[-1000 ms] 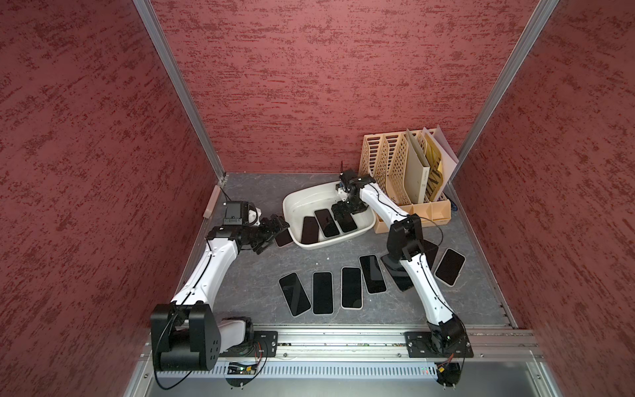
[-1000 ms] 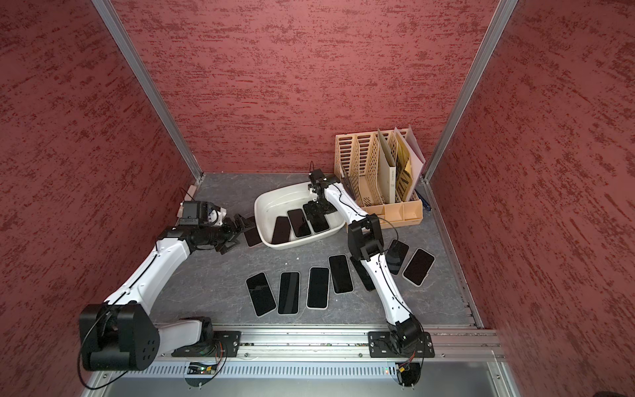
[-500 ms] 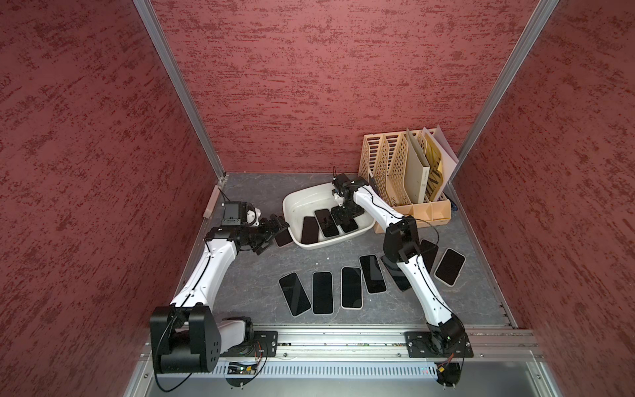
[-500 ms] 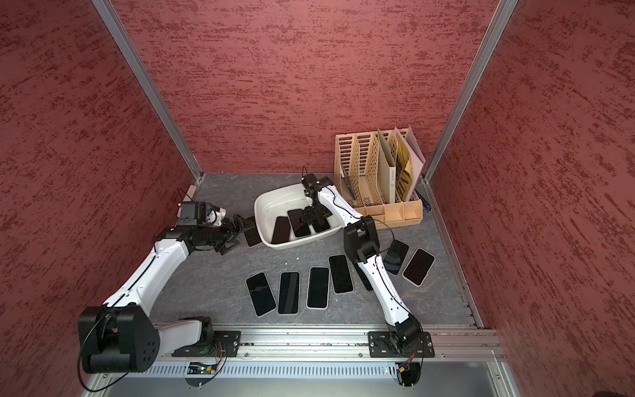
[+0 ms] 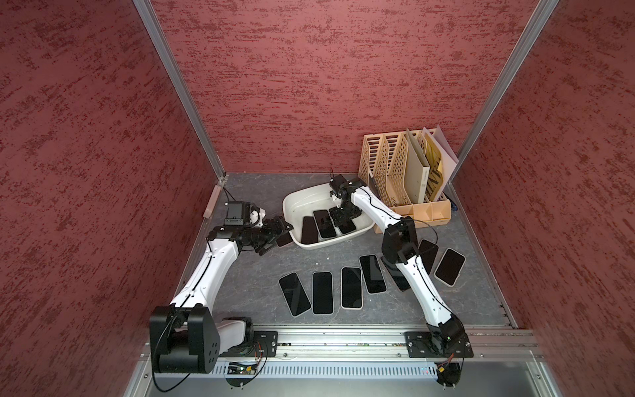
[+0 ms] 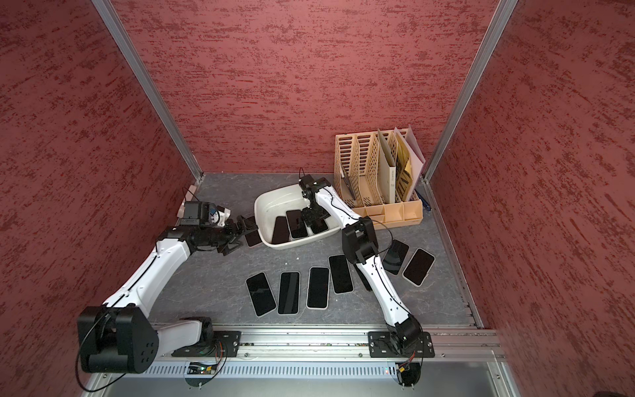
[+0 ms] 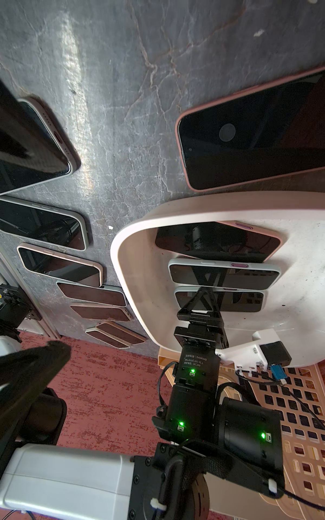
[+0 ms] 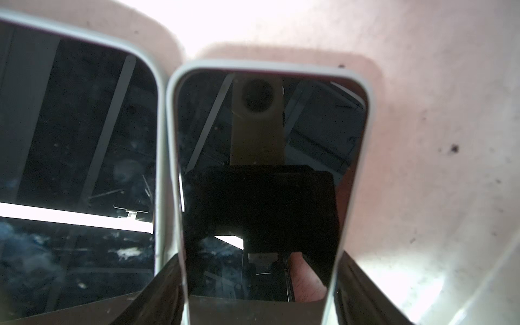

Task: Take the phone out of the storage box
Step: Pick up the phone from the storage box.

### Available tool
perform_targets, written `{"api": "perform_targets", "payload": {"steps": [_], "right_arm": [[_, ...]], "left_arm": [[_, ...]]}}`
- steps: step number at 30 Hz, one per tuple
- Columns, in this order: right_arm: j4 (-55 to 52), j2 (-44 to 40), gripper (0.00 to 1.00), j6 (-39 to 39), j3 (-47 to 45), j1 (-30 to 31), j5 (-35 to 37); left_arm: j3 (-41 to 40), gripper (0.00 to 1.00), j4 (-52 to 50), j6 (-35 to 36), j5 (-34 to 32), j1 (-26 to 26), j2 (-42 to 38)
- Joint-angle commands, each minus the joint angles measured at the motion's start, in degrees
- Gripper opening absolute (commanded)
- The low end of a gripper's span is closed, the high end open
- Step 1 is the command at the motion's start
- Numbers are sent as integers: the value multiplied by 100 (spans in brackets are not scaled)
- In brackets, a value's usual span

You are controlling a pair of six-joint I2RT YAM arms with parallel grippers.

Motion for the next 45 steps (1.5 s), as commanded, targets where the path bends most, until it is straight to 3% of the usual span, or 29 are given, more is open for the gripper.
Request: {"api": "perform_targets", "payload": {"steps": [1, 7, 13, 24, 32, 40, 42, 45], "right_arm": [[-331, 149, 61, 265, -660, 23, -172], [1378, -1033, 59, 1279, -1741, -418, -1671], [2154, -1337, 58, 1792, -2047, -600, -2749], [3768, -2285, 57, 3117, -3285, -622, -3887], [3955, -3119, 57, 3475, -3885, -332, -4064], [3629, -3700, 57, 3409, -4101, -3, -3829], [3610, -3760, 57, 3448, -4095, 68, -3827], [3637, -3798, 57, 3543, -4090, 163, -3838]], "left_arm": [[147, 100, 40, 82, 65, -36, -82], [37, 100, 470, -32, 153, -180, -169], [-48, 100, 1248, -250, 157, -689, -69], [474, 100, 1897, -106, -216, -1810, 1051], [1278, 93, 1631, 6, -527, -2007, 1801], [1649, 82, 1387, 241, -668, -2128, 2001], [1640, 73, 1462, 216, -648, -2165, 2009], [1604, 51, 1558, 149, -618, -2222, 2032]]}}
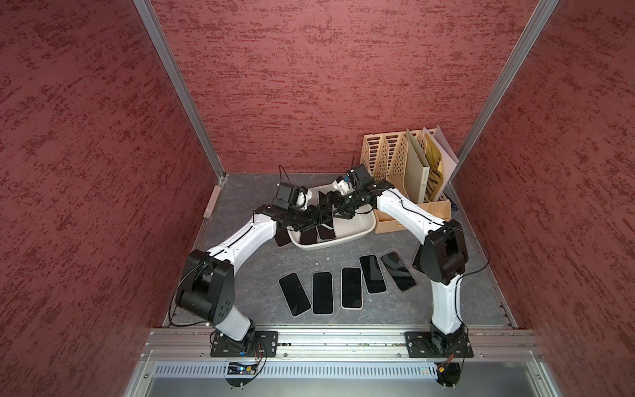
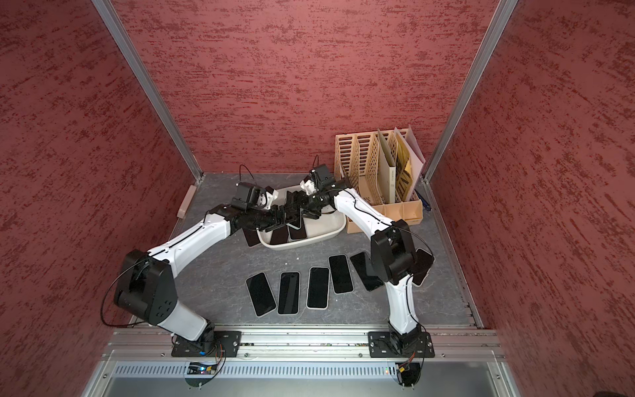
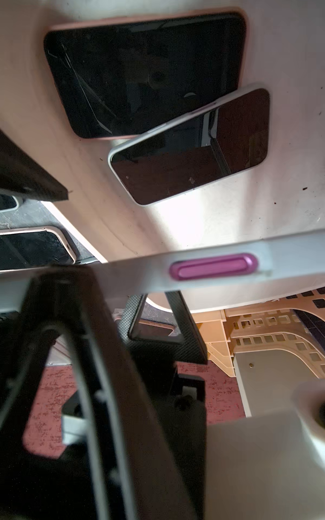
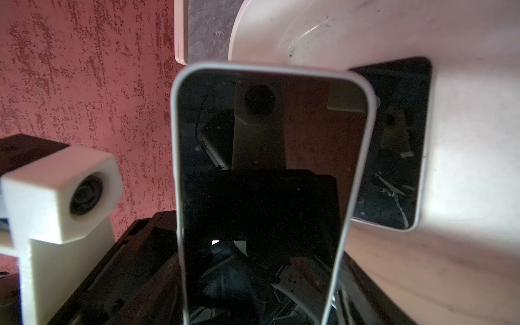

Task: Take the phone out of the storage box
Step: Pick up the phone from the storage box.

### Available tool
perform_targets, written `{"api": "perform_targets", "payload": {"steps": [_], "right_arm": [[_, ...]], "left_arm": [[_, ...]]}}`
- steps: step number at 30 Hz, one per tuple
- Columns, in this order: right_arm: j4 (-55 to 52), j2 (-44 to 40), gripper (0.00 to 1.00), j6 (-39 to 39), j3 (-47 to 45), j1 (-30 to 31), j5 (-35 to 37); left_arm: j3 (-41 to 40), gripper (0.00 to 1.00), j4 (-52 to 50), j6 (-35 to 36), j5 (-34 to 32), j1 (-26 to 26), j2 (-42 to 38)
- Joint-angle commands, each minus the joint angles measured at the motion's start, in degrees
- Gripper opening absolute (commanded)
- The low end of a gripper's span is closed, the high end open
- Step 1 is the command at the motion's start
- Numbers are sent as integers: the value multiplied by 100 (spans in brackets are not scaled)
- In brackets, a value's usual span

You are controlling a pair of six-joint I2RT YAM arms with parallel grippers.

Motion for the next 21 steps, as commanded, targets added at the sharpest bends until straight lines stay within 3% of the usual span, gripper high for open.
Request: {"api": "perform_targets", "payload": {"steps": [1, 8, 10, 12, 17, 21], "right_arm": [[84, -253, 57, 45, -8, 197, -126], [76, -234, 60, 151, 3, 451, -172], [90, -234, 70, 158, 6, 486, -175], [27, -285, 98, 98, 19, 486, 48], [-893, -106, 98, -645, 570, 480, 1544], [-1714, 619, 98, -1184, 1471, 488, 2114]], "left_arm": [[62, 42, 218, 16, -95, -59, 48], [-208, 0, 207, -25, -250, -37, -282], [-352, 0, 191, -32, -238, 21, -455], [-535, 0, 121, -94, -187, 117, -692], [-1465, 0, -246, -431, -100, 814, -1936], [-2233, 0, -891, -457, -284, 1689, -3107]]}}
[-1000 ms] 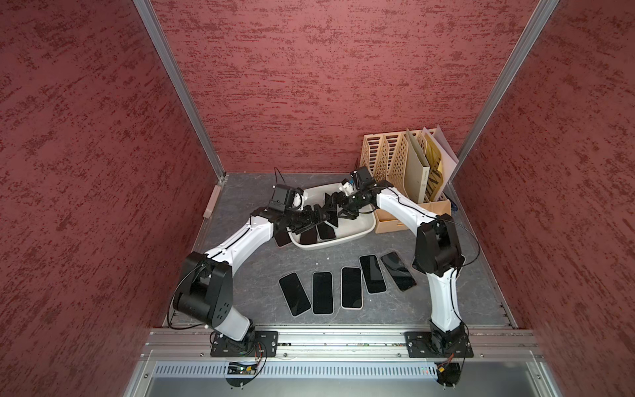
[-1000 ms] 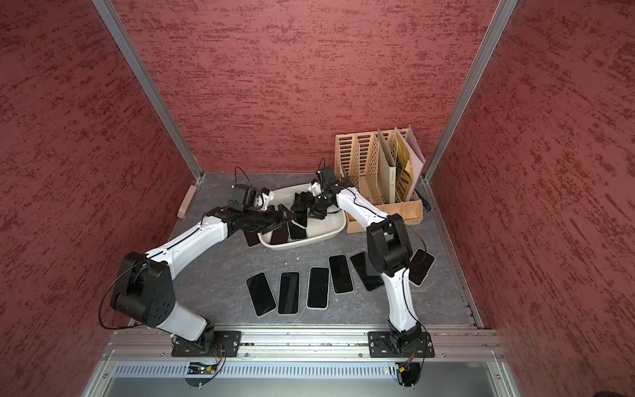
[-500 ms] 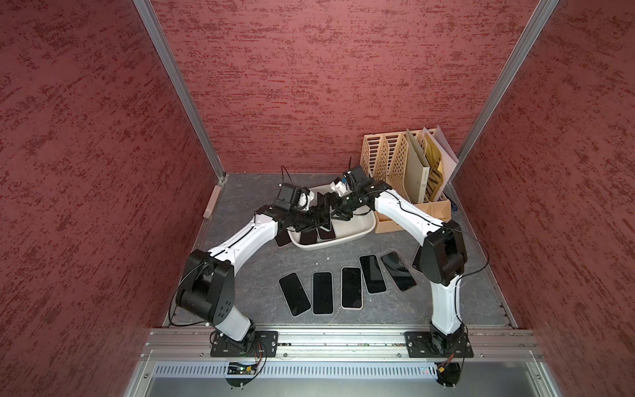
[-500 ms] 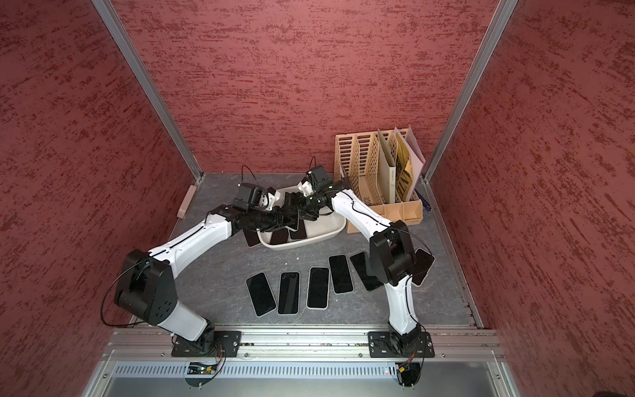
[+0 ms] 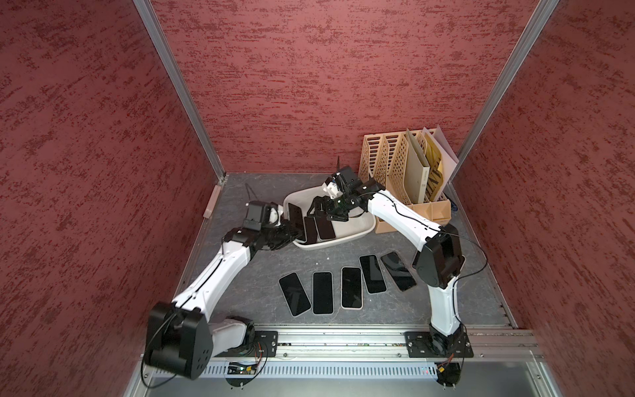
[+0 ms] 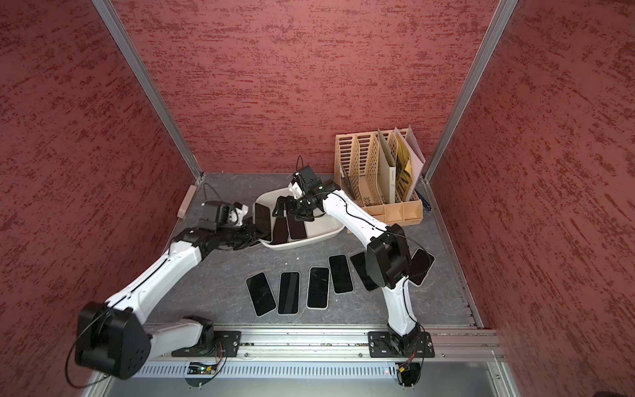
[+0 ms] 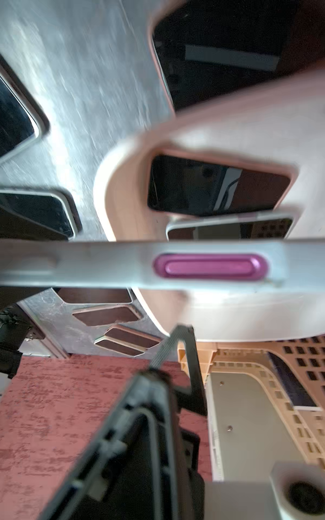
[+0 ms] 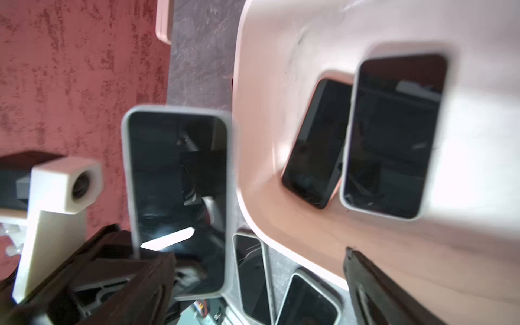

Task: Take the phone out of the storage box
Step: Pick up the phone from the storage box, then place the phone at the center of the board.

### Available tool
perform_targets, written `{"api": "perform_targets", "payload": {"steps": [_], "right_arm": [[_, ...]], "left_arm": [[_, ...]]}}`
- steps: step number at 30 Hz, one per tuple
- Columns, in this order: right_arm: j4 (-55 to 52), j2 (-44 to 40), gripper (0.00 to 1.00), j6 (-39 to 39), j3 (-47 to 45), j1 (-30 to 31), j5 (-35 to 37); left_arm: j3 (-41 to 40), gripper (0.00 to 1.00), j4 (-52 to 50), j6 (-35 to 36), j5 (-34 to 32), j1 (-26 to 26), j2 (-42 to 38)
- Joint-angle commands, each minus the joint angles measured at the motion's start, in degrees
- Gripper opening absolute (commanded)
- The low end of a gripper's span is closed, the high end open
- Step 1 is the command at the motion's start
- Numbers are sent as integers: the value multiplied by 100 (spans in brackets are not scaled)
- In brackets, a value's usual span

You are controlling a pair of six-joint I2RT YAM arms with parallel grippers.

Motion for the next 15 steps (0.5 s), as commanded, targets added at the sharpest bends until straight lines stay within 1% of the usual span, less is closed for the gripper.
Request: {"api": "perform_targets", "payload": {"steps": [1, 4, 6, 10, 15], "right_arm": [[-833, 580, 98, -684, 667, -41, 930], [-908, 1036, 98, -1020, 1065, -26, 1202], [-1094, 1350, 98, -1179, 1366, -21, 1483], [-1631, 2038, 98, -1435, 2058, -13, 1922], [-1656, 2430, 98, -1597, 2145, -12, 2221]], "left_arm": [[-449, 0, -460, -14, -184, 610, -838], [-985, 0, -531, -154, -237, 1192, -1302], [-1280, 0, -323, -198, -298, 1396, -1353], [-1733, 0, 442, -159, -368, 1544, -963], [-1788, 0, 1195, -49, -54, 1755, -76]]}}
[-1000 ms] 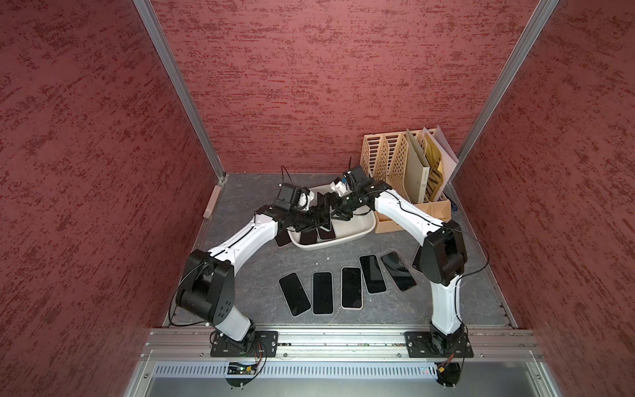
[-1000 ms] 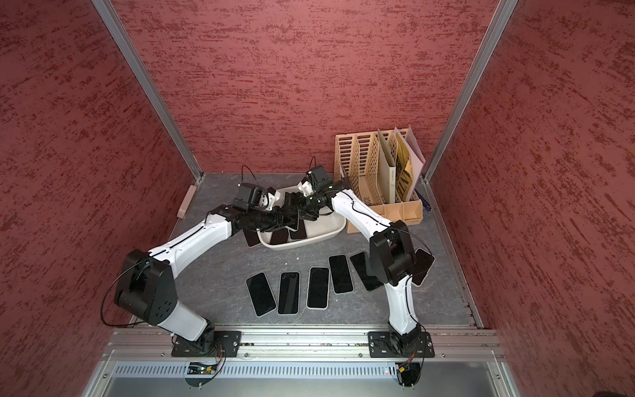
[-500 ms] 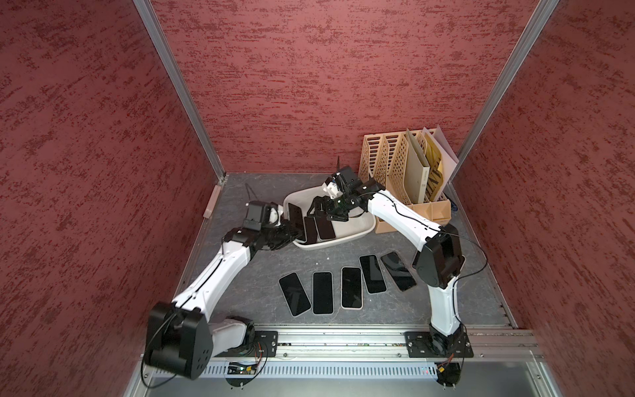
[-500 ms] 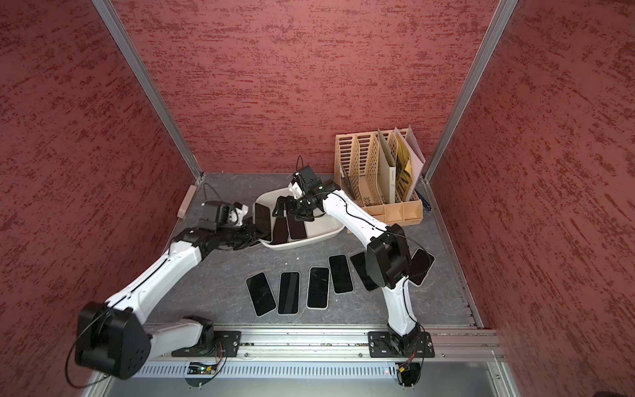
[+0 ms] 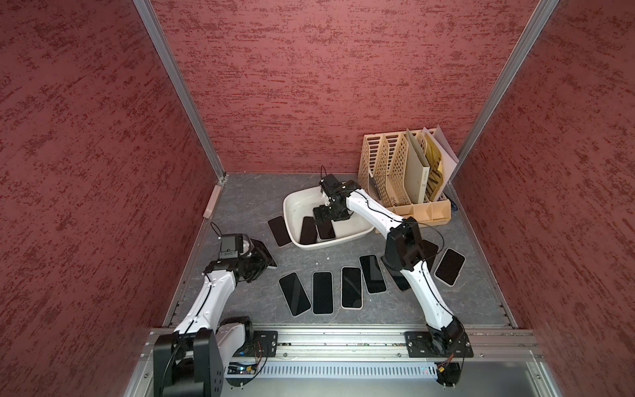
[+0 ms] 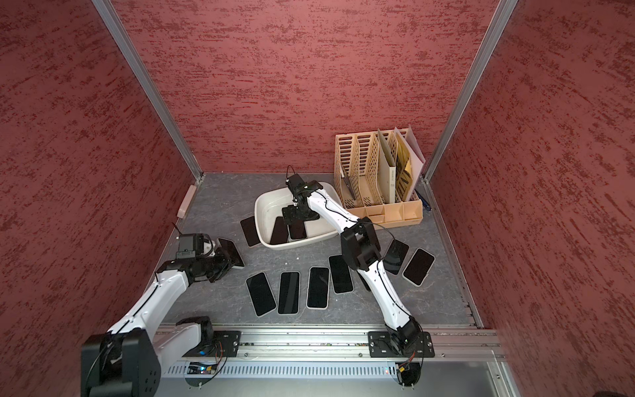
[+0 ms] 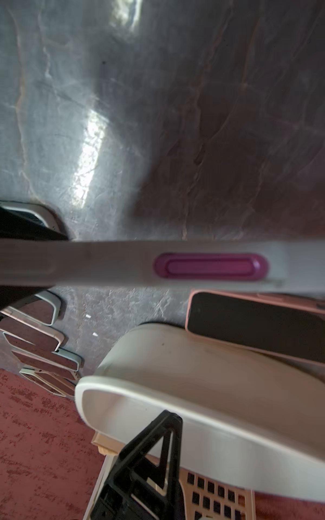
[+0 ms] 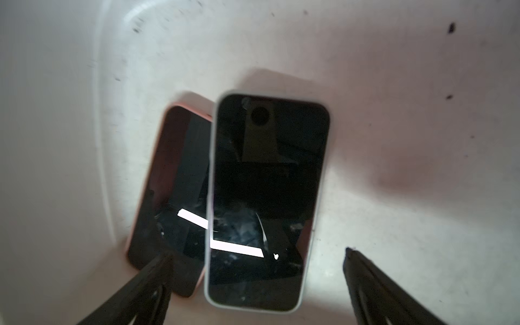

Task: Take the phone out of the storage box
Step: Place the phone at the center of the board.

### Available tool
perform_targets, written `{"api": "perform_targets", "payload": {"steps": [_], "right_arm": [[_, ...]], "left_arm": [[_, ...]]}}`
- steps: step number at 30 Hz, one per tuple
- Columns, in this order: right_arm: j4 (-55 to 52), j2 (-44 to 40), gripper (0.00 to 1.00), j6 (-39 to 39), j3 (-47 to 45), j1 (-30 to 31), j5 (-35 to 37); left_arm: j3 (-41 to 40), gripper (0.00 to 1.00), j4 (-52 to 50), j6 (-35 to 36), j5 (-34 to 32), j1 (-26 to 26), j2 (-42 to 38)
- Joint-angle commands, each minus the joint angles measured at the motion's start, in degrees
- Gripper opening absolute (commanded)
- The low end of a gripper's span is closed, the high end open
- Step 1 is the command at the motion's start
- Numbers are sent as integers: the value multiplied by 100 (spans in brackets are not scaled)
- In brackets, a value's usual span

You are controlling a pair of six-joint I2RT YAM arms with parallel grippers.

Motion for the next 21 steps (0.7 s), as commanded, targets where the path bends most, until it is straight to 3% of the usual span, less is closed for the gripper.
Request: {"api": "perform_targets", "payload": {"steps": [1, 14, 16, 21], "right_arm": [[-248, 87, 98, -275, 219, 7, 490], [62, 719, 98, -258, 841, 7, 52], [154, 726, 98, -208, 812, 9, -31], [62, 847, 98, -182, 811, -2, 0]], "left_arm": [[169, 0, 1085, 218, 310, 135, 423], [756, 4, 1571, 1074, 1131, 477, 2550], [794, 14, 1536, 1163, 1186, 490, 2734], [874, 57, 1329, 1245, 1181, 513, 2983]]}}
